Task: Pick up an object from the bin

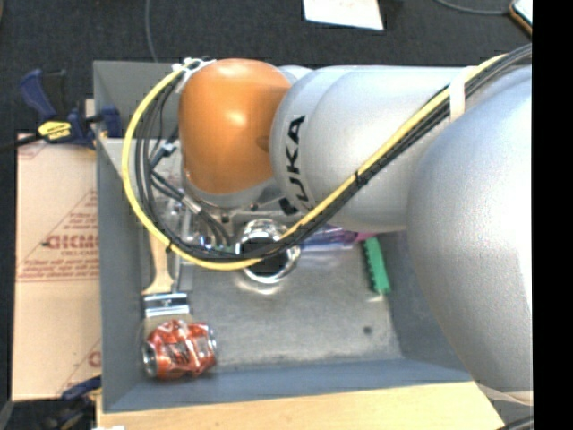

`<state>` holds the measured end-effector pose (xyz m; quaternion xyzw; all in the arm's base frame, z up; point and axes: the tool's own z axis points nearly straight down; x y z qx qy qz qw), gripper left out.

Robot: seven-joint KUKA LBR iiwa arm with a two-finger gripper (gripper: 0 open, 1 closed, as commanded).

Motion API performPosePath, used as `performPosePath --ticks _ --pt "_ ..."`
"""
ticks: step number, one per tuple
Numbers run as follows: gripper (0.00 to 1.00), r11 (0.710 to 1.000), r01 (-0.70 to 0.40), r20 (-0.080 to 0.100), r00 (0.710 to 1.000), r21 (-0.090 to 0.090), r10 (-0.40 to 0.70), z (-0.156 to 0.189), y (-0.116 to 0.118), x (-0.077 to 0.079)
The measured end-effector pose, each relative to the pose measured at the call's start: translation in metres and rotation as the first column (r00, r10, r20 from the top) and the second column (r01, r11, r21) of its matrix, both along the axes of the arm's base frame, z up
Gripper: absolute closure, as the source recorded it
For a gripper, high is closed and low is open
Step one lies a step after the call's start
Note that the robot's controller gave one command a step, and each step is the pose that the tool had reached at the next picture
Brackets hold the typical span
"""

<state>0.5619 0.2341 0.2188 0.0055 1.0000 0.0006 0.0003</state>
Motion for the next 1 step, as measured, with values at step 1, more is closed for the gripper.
performPosePath --ticks 1 --pt "0.0 0.976 -0.22 0.012 0.976 -0.003 0.22 0.0738 -0.0741 0.0694"
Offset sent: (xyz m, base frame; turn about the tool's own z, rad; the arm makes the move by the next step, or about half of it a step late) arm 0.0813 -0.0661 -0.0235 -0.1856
